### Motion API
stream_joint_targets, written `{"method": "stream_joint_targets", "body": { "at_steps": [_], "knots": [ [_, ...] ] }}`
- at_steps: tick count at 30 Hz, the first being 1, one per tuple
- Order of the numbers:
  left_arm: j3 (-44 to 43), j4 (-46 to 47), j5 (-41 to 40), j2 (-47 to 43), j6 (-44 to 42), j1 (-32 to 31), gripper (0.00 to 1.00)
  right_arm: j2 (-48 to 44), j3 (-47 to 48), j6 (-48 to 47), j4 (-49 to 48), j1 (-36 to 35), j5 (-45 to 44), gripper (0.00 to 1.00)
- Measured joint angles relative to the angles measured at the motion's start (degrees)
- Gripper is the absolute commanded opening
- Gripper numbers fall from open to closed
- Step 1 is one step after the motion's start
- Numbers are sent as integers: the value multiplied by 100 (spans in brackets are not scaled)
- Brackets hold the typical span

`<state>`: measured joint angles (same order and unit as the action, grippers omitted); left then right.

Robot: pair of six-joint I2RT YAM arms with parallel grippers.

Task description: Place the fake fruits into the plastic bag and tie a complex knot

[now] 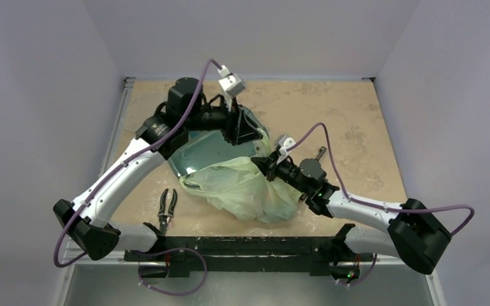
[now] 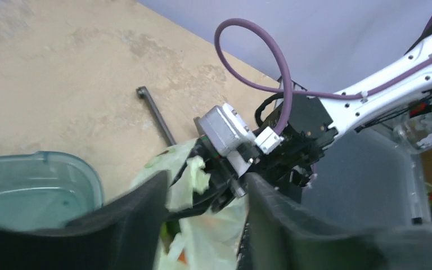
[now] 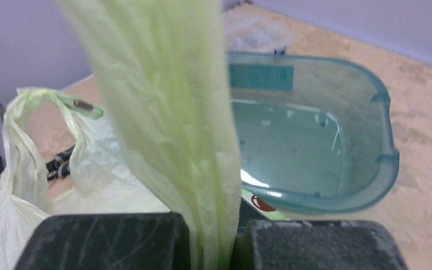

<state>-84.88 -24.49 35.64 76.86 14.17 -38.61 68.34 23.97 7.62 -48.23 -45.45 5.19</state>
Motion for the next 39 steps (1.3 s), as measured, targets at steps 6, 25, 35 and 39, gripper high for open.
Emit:
{"method": "stream_joint_targets", "body": {
  "at_steps": [6, 25, 35, 39],
  "knots": [
    [286, -238, 671, -905, -205, 1757, 97, -1064, 0, 9, 1460, 61, 105, 0],
    [2382, -382, 1303, -363, -3314, 581, 38, -1827, 33, 293, 2083, 90, 525, 0],
    [3084, 752, 798, -601, -3099, -221, 0, -1803, 210, 796, 2079, 133, 422, 41],
    [3143, 1008, 634, -713, -2973, -544, 0, -1661, 210, 938, 1956, 133, 365, 51]
  ]
}}
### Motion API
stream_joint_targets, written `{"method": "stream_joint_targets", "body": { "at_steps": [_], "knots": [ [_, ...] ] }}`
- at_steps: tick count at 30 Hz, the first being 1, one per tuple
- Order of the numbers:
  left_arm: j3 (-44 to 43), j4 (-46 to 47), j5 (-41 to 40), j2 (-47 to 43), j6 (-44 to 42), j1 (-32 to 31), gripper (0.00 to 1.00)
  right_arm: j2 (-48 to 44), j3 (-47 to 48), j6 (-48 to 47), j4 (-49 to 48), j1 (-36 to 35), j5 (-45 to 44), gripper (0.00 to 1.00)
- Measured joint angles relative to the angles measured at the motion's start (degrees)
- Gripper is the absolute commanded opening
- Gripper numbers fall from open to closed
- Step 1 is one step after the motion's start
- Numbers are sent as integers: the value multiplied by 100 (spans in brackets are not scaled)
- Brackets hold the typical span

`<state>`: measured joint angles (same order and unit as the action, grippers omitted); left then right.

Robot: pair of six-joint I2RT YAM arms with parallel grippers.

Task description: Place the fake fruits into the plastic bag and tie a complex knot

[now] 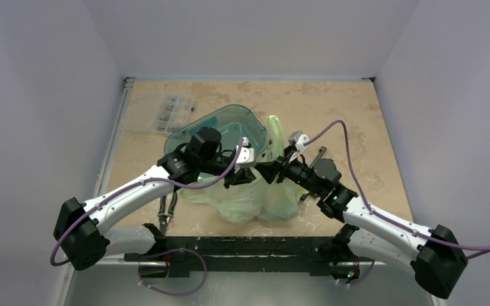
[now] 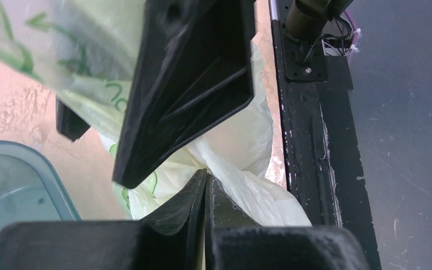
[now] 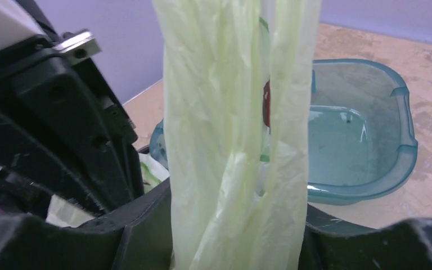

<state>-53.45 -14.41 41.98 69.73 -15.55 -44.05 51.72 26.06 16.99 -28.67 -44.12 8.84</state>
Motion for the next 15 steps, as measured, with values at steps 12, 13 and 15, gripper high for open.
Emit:
{"method": "stream_joint_targets", "body": {
  "at_steps": [12, 13, 15],
  "knots": [
    [120, 111, -249, -282, -442, -929, 0, 721, 0, 223, -275, 4, -551, 0],
    [122, 94, -297, -291, -496, -935, 8, 741, -2, 238, -275, 4, -575, 0],
    [118, 11, -398, -295, -579, -931, 42, 756, -4, 227, -271, 4, -588, 0]
  ]
}}
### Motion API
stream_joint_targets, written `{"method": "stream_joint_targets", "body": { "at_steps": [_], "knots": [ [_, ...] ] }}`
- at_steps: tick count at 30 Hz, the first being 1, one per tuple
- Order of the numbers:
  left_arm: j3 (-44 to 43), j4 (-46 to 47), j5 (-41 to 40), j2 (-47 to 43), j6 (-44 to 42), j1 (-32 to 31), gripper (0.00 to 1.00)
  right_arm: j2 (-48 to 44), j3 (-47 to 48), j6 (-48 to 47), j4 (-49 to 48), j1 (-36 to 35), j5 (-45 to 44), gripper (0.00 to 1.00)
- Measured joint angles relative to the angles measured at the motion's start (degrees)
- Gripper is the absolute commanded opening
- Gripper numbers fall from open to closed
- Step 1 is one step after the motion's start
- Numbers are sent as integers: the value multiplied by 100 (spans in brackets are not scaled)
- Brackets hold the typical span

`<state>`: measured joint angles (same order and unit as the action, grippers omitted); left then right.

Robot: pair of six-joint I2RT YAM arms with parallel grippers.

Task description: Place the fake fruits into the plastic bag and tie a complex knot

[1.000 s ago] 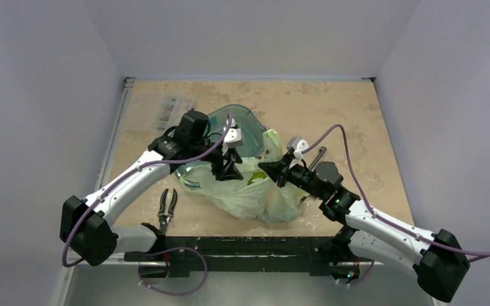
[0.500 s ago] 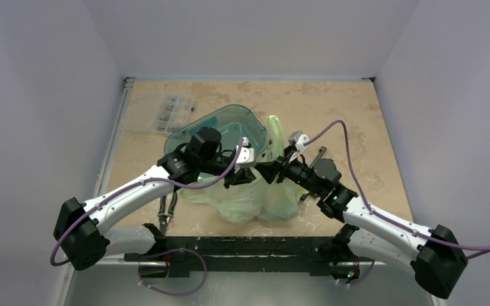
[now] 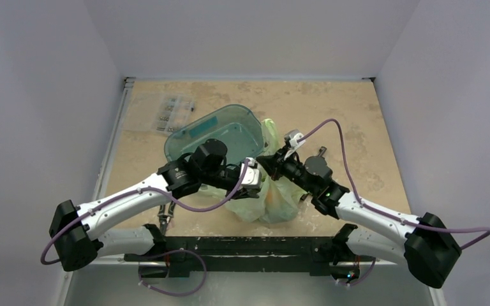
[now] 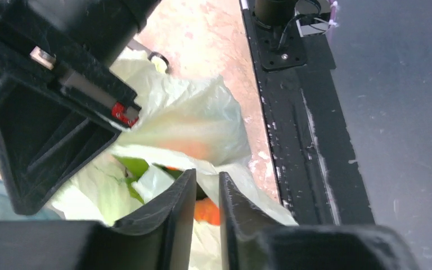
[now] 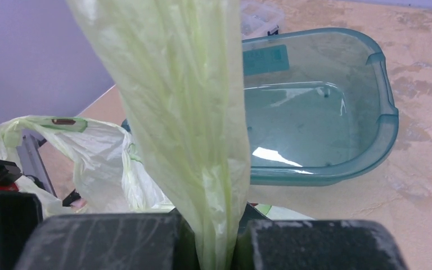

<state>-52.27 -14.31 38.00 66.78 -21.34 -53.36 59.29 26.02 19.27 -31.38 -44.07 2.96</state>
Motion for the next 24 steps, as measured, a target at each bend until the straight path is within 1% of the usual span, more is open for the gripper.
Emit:
{"method": "stream_joint_targets", "body": {
  "at_steps": [1, 2, 3, 4, 6, 7, 8, 9, 10, 12, 17, 20, 24],
  "knots": [
    [-11, -120, -37, -13, -48, 35, 58, -4, -7, -39, 4, 0, -4, 0],
    [-44, -282, -39, -37, -44, 96, 68, -20, -15, -103, 4, 0, -9, 0],
    [-109, -485, -20, -79, 31, 205, 76, -48, -31, -173, 9, 0, -28, 0],
    [-208, -699, 20, -146, 149, 400, 82, -94, -48, -267, 28, 0, -55, 0],
    [-503, -1126, 63, -297, 431, 962, 92, -232, -76, -431, 74, 0, -92, 0],
    [-748, -1392, 98, -400, 599, 1419, 94, -321, -81, -522, 96, 0, -114, 0],
    [-984, -1624, 109, -487, 730, 1816, 100, -431, -90, -616, 114, 0, -153, 0],
    [-1292, -1908, 160, -595, 876, 2142, 100, -509, -90, -669, 120, 0, -173, 0],
    [-1432, -2050, 177, -638, 935, 2544, 100, -592, -90, -723, 122, 0, -190, 0],
    [-1773, -2562, 210, -804, 1182, 3132, 100, -734, -90, -807, 138, 0, -201, 0],
    [-1720, -3801, 251, -1029, 1812, 3932, 100, -839, -92, -892, 232, 0, -245, 0],
    [-1523, -4297, 313, -1051, 2142, 4140, 100, -846, -101, -925, 343, 0, -334, 0],
    [-1252, -4732, 404, -1333, 2441, 4146, 100, -857, -101, -927, 446, 11, -393, 0]
  ]
}}
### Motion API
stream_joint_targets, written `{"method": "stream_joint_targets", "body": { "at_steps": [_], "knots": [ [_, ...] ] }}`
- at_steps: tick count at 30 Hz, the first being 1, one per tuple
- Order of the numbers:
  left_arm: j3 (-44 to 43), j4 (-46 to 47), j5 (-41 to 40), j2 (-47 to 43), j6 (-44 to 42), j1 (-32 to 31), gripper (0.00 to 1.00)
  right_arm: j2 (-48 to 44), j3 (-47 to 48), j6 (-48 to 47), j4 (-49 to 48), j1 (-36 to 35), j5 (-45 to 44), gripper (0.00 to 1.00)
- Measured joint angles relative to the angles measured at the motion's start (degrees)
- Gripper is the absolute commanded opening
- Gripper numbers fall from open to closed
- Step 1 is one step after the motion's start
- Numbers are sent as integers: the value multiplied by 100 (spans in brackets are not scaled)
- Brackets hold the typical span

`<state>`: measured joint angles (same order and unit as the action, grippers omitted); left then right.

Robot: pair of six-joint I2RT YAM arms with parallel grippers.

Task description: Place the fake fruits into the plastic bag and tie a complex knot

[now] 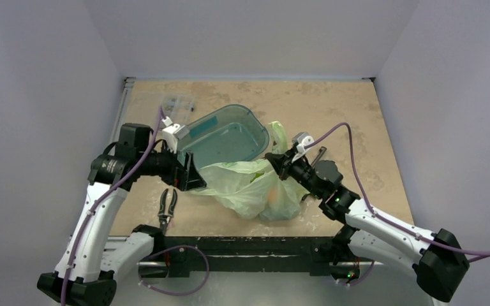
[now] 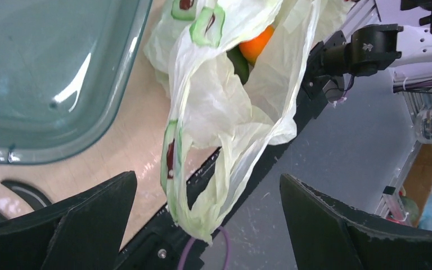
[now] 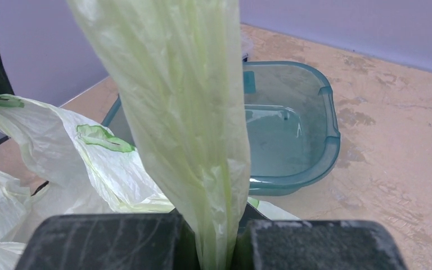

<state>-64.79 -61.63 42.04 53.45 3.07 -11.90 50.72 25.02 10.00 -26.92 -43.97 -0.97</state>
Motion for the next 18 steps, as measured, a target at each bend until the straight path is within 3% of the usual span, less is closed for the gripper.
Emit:
{"method": "stream_joint_targets", "body": {
  "at_steps": [2, 4, 5, 7, 8, 14, 18],
  "knots": [
    [125, -162, -98, -157, 138, 0, 97, -20, 0, 0, 17, 0, -20, 0],
    [282, -269, -197, -205, 295, 0, 79, -20, 0, 0, 17, 0, -55, 0],
    [396, -308, -249, -212, 378, 0, 63, -9, 0, -2, 15, 0, -61, 0],
    [627, -361, -282, -133, 474, 0, 18, 61, 0, -11, -24, 0, -63, 0],
    [708, -376, -273, -96, 531, 0, 2, 120, 0, -24, -63, 0, -63, 0],
    [645, 295, -179, 313, 702, 262, 0, 1117, 160, -155, -490, 9, 22, 0],
    [-90, 1123, -116, 542, 614, 656, 0, 2120, 1001, -251, -758, 157, 238, 0]
  ]
}}
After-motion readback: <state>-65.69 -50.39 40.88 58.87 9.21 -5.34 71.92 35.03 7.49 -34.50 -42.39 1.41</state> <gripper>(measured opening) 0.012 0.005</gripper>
